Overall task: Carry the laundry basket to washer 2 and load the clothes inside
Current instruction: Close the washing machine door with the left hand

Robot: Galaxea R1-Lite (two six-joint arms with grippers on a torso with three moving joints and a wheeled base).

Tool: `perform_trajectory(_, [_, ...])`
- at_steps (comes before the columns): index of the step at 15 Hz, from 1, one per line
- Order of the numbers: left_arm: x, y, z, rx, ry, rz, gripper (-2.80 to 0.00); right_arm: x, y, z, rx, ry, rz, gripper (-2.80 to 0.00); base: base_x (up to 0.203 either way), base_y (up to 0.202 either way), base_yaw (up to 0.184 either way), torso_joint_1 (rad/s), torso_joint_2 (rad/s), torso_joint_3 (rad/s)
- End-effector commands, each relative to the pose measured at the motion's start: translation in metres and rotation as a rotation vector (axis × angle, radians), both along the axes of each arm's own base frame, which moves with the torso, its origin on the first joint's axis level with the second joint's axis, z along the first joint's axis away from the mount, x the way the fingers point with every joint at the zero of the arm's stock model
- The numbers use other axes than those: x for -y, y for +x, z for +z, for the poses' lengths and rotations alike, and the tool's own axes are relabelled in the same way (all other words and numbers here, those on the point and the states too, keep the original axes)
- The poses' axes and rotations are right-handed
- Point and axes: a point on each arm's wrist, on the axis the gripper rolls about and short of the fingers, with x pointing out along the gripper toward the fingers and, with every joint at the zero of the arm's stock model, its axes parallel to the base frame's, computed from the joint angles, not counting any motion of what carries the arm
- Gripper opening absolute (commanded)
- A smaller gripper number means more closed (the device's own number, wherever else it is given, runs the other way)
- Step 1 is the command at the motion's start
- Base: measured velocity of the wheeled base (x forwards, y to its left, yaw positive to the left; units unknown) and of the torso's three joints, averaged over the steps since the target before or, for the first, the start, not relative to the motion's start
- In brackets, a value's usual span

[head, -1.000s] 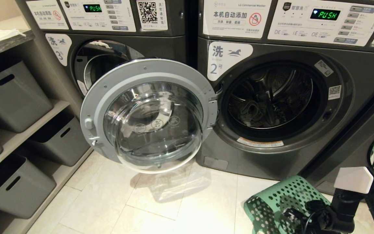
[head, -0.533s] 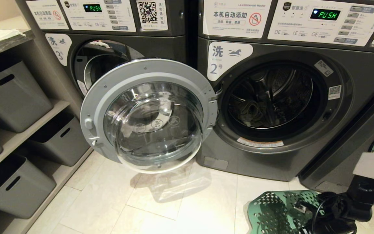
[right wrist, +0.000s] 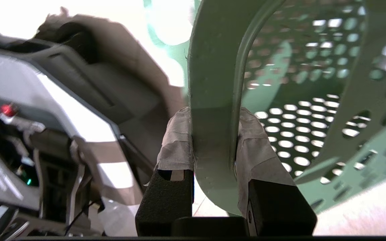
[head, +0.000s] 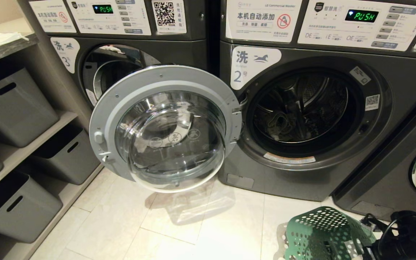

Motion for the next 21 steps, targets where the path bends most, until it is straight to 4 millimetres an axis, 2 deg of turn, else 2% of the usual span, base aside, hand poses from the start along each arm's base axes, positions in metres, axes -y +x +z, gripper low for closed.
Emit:
perform_trajectory(1, [0.0,0.0,0.0,0.0,0.0,0.0,-2.8,0.012,-0.004,0.01,0.024,-0.024,-0.039,-2.8,0.0,0.0,0.0,0.0,0.0,0.0])
perform_trajectory(10, [0.0,0.0,0.0,0.0,-0.001,0.0,-2.8,0.09,-0.022,0.02,0.107,-0.134,-0.256,-2.8,0.0,0.0,0.0,0.0,0.0,0.0])
perform_trajectory(14, [0.0,0.0,0.0,0.0,-0.001,0.0,-2.8,0.111,-0.026,0.021,0.129,-0.174,-0.31,-2.8,0.0,0.0,0.0,0.0,0.0,0.0])
perform_trajectory(21, [0.0,0.0,0.0,0.0,-0.001,0.0,-2.8,0.135,-0.04,0.02,0.174,-0.225,-0.38,-2.8,0.0,0.0,0.0,0.0,0.0,0.0])
